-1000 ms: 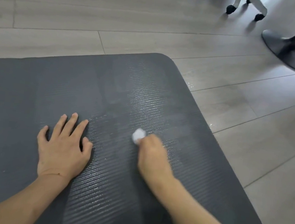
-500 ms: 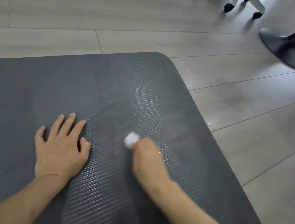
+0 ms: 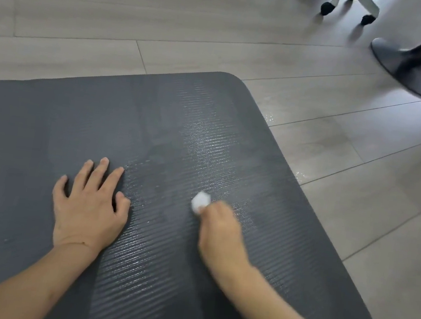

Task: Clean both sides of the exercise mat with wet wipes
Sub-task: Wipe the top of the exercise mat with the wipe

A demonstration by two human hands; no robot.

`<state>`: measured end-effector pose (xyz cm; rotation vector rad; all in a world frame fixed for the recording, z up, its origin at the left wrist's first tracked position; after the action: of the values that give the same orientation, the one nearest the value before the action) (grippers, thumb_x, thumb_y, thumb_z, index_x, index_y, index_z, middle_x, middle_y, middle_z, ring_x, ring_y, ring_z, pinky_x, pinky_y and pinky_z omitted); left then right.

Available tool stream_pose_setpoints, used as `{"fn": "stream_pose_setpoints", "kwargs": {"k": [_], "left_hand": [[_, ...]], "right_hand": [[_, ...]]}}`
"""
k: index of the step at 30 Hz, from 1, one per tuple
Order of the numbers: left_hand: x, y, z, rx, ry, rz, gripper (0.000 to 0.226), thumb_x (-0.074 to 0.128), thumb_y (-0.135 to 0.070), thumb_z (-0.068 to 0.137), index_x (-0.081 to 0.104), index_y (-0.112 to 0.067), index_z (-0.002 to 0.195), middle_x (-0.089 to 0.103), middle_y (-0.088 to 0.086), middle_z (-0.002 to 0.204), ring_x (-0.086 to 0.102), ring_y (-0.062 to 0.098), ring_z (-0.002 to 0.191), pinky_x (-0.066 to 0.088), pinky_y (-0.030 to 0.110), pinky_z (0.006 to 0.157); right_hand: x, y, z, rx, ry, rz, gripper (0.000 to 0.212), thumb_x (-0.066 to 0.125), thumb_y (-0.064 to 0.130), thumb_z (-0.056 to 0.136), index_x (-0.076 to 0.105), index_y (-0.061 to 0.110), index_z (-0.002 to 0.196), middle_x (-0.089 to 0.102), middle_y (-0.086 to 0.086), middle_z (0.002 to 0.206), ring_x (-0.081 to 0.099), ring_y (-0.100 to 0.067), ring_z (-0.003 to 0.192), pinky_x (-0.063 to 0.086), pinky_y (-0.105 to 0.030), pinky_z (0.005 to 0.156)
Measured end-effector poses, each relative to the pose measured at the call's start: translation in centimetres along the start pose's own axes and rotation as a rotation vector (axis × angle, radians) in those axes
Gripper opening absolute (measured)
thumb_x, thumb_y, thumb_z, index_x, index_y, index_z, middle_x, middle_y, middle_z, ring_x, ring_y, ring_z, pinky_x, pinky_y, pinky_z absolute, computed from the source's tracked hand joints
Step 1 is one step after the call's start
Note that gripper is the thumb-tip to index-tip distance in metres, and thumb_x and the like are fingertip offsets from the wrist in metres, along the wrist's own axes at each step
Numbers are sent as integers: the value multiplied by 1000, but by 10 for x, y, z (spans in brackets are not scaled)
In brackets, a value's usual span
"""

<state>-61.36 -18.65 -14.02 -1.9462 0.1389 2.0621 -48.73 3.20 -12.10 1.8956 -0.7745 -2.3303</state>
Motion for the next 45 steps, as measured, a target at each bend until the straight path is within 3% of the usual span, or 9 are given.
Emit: {"fn": "stream_pose_setpoints", "kwargs": {"k": [3, 8, 11, 16, 19, 24, 28, 38, 45], "left_hand": [[0, 1, 0, 1, -5, 0, 64, 25, -45, 94, 54, -28, 148, 42, 1, 162, 29, 21, 153, 19, 57, 121], [0, 0, 1, 6, -18, -16, 63, 26, -45, 94, 55, -27, 146, 43, 3, 161, 31, 23, 152, 20, 58, 121], [1, -1, 0, 15, -36, -26, 61, 28, -44, 94, 57, -25, 145, 45, 4, 160, 32, 25, 152, 21, 58, 121], [-4, -2, -1, 65, -110, -59, 56, 33, -40, 93, 65, -21, 135, 54, 6, 151, 40, 27, 145, 24, 54, 117], [-9, -4, -5, 74, -199, -92, 48, 37, -36, 91, 70, -19, 123, 61, 5, 133, 49, 30, 128, 31, 52, 107], [-9, -4, -8, 97, -277, -92, 36, 42, -32, 91, 69, -18, 111, 64, 5, 114, 52, 32, 110, 35, 49, 95], [-8, -5, -4, 105, -258, -77, 34, 40, -32, 92, 68, -18, 107, 66, 4, 108, 54, 32, 105, 35, 48, 90], [-45, -12, -52, 91, 166, -168, 41, 44, -39, 104, 55, -28, 143, 53, -4, 150, 44, 21, 140, 32, 43, 112], [-65, -9, -111, 47, 836, -35, 147, 73, -81, 69, -20, -14, 162, -36, -5, 165, -26, 20, 156, 6, 65, 125]], "right_hand": [[1, 9, -16, -309, 164, 44, 21, 51, -1, 89, 60, 14, 100, 52, -4, 87, 46, -21, 78, 42, -31, 74], [-66, -129, 56, 303, -98, -159, 14, 45, 10, 99, 58, 6, 93, 56, -18, 93, 55, -37, 87, 46, -46, 78], [-55, -120, 53, 487, -186, -139, 19, 45, 8, 95, 63, 0, 98, 59, -17, 100, 56, -38, 95, 43, -40, 83], [15, 28, -25, -2, -30, 74, 15, 59, -2, 84, 65, 4, 96, 57, -8, 88, 52, -25, 80, 44, -33, 71], [17, 23, -36, -266, 74, 76, 19, 61, -7, 82, 63, 4, 98, 54, -7, 90, 50, -25, 83, 42, -33, 68], [-49, -108, 19, 255, -96, -147, 14, 48, -1, 94, 61, -3, 95, 56, -17, 98, 53, -37, 92, 32, -36, 72], [-27, -58, -7, 189, -81, -68, 25, 48, -6, 85, 63, 5, 102, 53, -8, 91, 39, -19, 81, 25, -27, 71], [-11, -11, -31, 78, 152, 35, 28, 50, -6, 88, 64, 2, 111, 56, -9, 98, 49, -24, 90, 30, -27, 72], [-40, -16, -20, 224, 90, 172, 16, 51, 9, 99, 64, 8, 107, 59, -6, 105, 56, -27, 93, 45, -37, 82]]}}
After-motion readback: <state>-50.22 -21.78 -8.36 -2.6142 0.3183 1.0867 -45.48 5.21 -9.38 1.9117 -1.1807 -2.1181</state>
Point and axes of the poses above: each hand's wrist, its own z-axis towards the middle knuckle, its own x-axis out of the palm, y = z × x, the point moved 2 cm from there along z, towards the middle knuckle
